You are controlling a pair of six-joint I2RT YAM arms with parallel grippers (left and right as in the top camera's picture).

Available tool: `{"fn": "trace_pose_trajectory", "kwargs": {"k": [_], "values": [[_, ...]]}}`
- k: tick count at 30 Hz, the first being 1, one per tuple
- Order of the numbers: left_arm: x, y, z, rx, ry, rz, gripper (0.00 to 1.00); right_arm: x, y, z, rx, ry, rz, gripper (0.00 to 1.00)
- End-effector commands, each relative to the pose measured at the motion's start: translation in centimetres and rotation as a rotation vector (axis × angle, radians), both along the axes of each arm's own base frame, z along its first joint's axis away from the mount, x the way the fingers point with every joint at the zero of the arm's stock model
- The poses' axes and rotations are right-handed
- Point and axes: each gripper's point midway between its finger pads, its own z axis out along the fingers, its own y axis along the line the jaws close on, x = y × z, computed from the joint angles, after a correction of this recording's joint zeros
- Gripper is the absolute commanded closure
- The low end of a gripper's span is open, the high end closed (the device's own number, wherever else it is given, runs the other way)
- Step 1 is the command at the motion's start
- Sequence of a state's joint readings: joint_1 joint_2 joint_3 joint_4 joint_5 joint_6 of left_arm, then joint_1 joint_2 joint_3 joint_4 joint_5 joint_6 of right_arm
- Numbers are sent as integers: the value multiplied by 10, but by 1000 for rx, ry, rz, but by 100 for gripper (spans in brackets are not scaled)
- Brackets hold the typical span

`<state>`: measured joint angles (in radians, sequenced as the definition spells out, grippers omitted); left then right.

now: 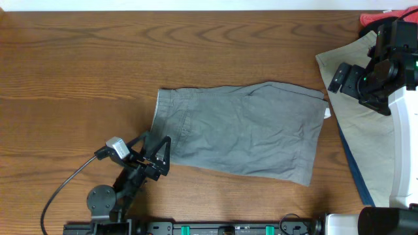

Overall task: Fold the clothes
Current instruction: 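Reach the left gripper to the shorts' left waistband edge and grasp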

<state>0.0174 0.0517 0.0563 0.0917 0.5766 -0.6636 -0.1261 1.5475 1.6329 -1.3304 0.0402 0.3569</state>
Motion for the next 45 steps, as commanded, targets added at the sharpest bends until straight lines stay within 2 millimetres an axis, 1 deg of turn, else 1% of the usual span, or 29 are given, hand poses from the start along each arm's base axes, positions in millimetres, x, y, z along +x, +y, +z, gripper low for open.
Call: {"fn": "trace_pose_trajectory", "kwargs": {"k": [1,5,8,10,13,15,18,19,22,25,30,32,34,39,45], "values": [[1,-1,31,163,-86,-3,2,-1,-2,-4,5,11,-18,1],[19,7,30,300,61,19,2,-1,-2,-4,5,11,-18,1],[39,18,24,400,244,28,2,-1,-2,-4,5,11,-18,1],[51,25,16,470,407,14,2,-1,-2,-4,5,11,-18,1],[62,25,2,549,620,-84,2,-1,-2,-4,5,11,-18,1],[72,26,-8,563,764,-141,2,-1,-2,-4,5,11,-18,1],[85,26,-26,556,883,-177,2,-1,-2,-4,5,11,-18,1],[89,26,-37,553,924,-190,2,-1,-2,-4,5,11,-18,1],[96,32,-63,577,989,-206,2,-1,-2,-4,5,11,-18,1],[100,47,-89,632,1049,-199,2,-1,-2,-4,5,11,-18,1],[105,66,-115,599,1126,-173,2,-1,-2,-4,5,11,-18,1],[104,71,-122,591,1149,-174,2,-1,-2,-4,5,11,-18,1],[103,69,-130,572,1164,-206,2,-1,-2,-4,5,11,-18,2],[100,49,-146,534,1158,-351,2,-1,-2,-4,5,11,-18,1],[93,48,-168,519,1224,-382,2,-1,-2,-4,5,11,-18,1]]}}
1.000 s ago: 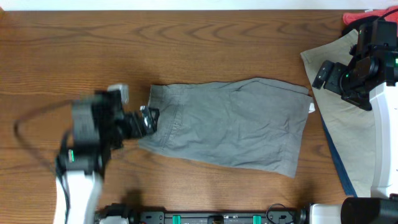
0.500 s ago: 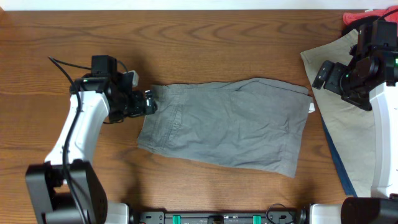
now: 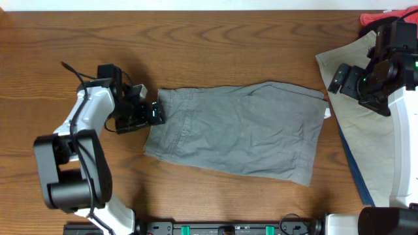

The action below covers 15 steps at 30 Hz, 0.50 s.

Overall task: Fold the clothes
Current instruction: 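Reach the left gripper to the shorts' left waistband edge and grasp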

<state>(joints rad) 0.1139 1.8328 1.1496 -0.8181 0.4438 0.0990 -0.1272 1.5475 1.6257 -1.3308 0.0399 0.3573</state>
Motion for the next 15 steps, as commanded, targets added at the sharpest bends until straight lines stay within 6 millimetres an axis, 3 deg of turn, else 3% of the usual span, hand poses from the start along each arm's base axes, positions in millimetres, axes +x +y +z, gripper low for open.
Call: {"fn": "trace_pose_trajectory", "kwargs": {"k": [1,15], "values": [[0,-6,-6,-36,16,-32,2,0,-2,-1,4,3,-16,1],[-28,-39,-38,-128,92,-131,2,0,-2,-1,4,3,-16,1]]}}
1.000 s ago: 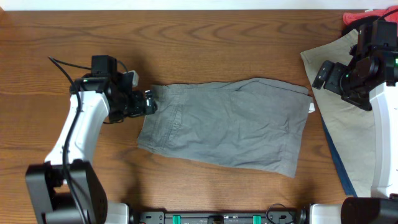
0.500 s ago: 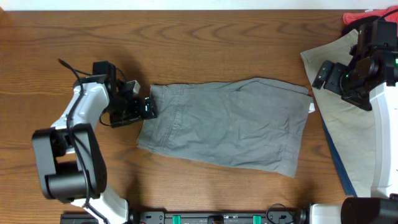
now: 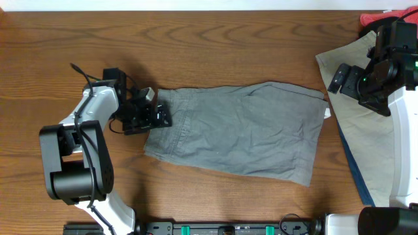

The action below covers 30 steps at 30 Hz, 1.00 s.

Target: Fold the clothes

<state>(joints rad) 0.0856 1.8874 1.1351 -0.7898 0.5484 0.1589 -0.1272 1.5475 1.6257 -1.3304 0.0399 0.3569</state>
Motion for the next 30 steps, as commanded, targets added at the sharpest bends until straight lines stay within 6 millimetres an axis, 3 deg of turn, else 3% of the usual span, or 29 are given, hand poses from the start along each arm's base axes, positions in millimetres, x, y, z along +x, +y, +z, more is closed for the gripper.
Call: {"fn": "trace_pose_trajectory", "kwargs": {"k": [1,4,5,9,17,24,30], "values": [[-26,-17,-28,-17,87,-69,2,0,-2,-1,4,4,-17,1],[-29,-26,-30,-15,85,-99,2,0,-2,-1,4,4,-17,1],[-29,-28,-30,-15,85,-105,8,0,-2,-1,4,4,-17,1],[-28,-28,-31,-5,82,-108,34,0,-2,-1,4,4,-17,1],[-29,6,-45,218,139,-3,91,0,-2,-1,4,4,-17,1],[-27,47,-42,424,186,106,94,0,-2,-1,4,4,-17,1],[-19,86,-7,493,249,201,94,0,-2,-1,4,4,-17,1]]}}
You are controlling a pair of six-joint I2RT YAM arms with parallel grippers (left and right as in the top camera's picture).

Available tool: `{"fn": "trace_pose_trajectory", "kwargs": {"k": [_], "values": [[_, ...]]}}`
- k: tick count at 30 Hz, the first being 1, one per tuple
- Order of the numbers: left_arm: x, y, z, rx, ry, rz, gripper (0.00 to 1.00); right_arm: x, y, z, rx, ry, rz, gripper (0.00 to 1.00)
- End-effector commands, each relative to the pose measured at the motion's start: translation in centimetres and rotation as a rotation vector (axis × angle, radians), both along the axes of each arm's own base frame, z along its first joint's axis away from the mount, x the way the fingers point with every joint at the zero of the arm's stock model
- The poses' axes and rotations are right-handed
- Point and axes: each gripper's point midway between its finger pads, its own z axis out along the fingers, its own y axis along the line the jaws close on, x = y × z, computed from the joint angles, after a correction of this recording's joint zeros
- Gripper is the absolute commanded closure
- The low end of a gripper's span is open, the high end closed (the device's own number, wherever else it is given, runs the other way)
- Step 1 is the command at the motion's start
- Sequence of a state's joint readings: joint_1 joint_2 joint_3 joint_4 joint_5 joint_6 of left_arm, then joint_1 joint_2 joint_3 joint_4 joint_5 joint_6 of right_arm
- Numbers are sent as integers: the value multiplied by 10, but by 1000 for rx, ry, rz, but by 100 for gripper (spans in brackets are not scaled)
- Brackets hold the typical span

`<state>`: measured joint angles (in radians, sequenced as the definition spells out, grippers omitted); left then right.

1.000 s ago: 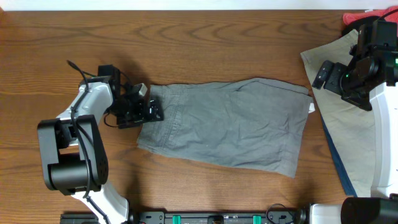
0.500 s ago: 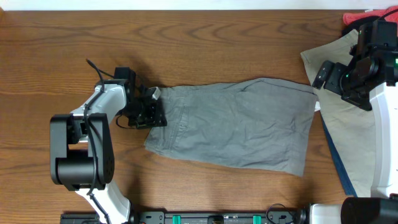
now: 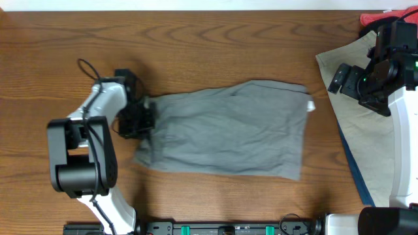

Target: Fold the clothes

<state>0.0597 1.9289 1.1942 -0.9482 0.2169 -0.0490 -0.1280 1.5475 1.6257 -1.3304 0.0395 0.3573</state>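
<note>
Grey shorts (image 3: 228, 130) lie flat across the middle of the table, with a small white tag (image 3: 311, 106) at their right edge. My left gripper (image 3: 145, 112) sits at their left edge, where the cloth is bunched and pulled into it; it looks shut on the fabric. My right gripper (image 3: 338, 77) hangs at the far right over a beige garment (image 3: 369, 130), apart from the shorts. Its jaws are too small to read.
The beige garment lies over a blue cloth edge (image 3: 353, 171) at the right side. A red cloth (image 3: 373, 18) peeks in at the top right corner. The left arm's base and cable stand at the front left.
The grey shorts have shifted to the left, and their left edge is now bunched at my left gripper. The left gripper has also moved a little left. The right arm has not moved.
My left gripper was low at the front left, below the shorts' left corner. Then it was at the shorts' left edge, then slightly over that edge. Now the whole garment lies further left, with its edge drawn into the gripper.
</note>
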Motion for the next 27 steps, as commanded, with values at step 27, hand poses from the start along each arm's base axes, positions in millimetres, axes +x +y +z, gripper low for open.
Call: {"fn": "trace_pose_trajectory", "kwargs": {"k": [27], "values": [[6,-24,230,141,-386,-50,94,0,-1,-1,3,4,-16,1]]}}
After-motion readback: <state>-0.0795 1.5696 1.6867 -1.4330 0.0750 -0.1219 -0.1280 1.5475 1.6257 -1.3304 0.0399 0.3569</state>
